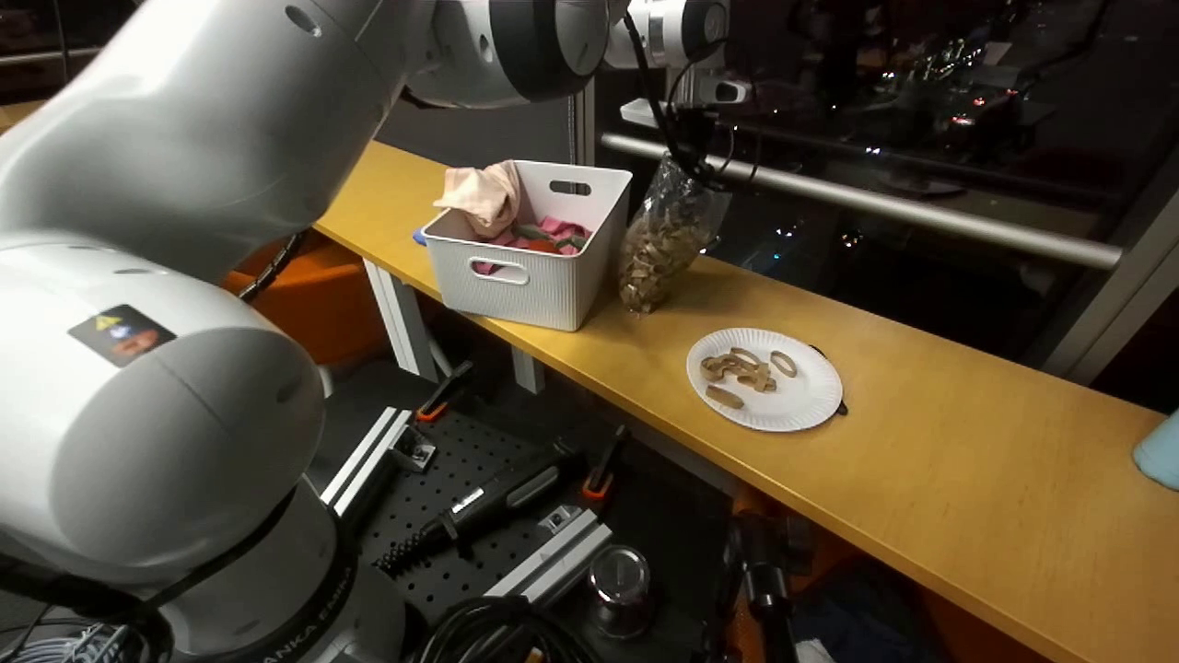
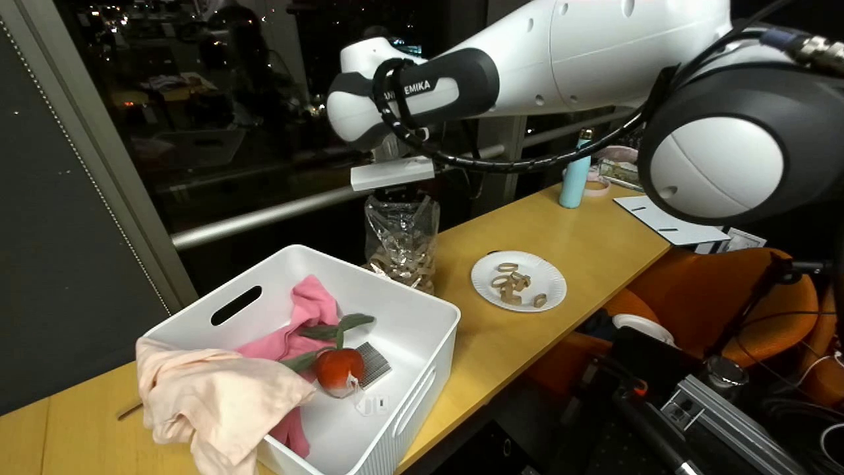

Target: Place some rubber bands from the plastic on the white plate.

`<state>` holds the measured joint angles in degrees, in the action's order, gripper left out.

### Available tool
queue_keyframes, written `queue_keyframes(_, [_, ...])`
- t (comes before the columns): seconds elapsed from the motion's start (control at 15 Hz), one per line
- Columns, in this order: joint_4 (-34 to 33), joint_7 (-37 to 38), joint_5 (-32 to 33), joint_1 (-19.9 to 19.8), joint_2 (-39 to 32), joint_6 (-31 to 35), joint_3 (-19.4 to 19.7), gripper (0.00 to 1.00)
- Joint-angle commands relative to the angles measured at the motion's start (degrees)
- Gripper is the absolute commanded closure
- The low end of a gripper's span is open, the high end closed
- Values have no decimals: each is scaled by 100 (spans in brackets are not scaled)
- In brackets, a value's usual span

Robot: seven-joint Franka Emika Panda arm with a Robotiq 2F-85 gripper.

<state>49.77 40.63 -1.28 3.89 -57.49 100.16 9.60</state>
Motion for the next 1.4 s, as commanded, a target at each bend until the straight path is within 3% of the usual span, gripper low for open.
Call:
queue_keyframes(0.0, [500, 243, 153, 114, 520, -8, 202, 99])
queue_keyframes(0.67, [1651, 684, 431, 254, 1559, 124, 539, 99])
queue_keyframes(1.33, [3952, 1375, 925, -198, 2775, 863, 413, 99])
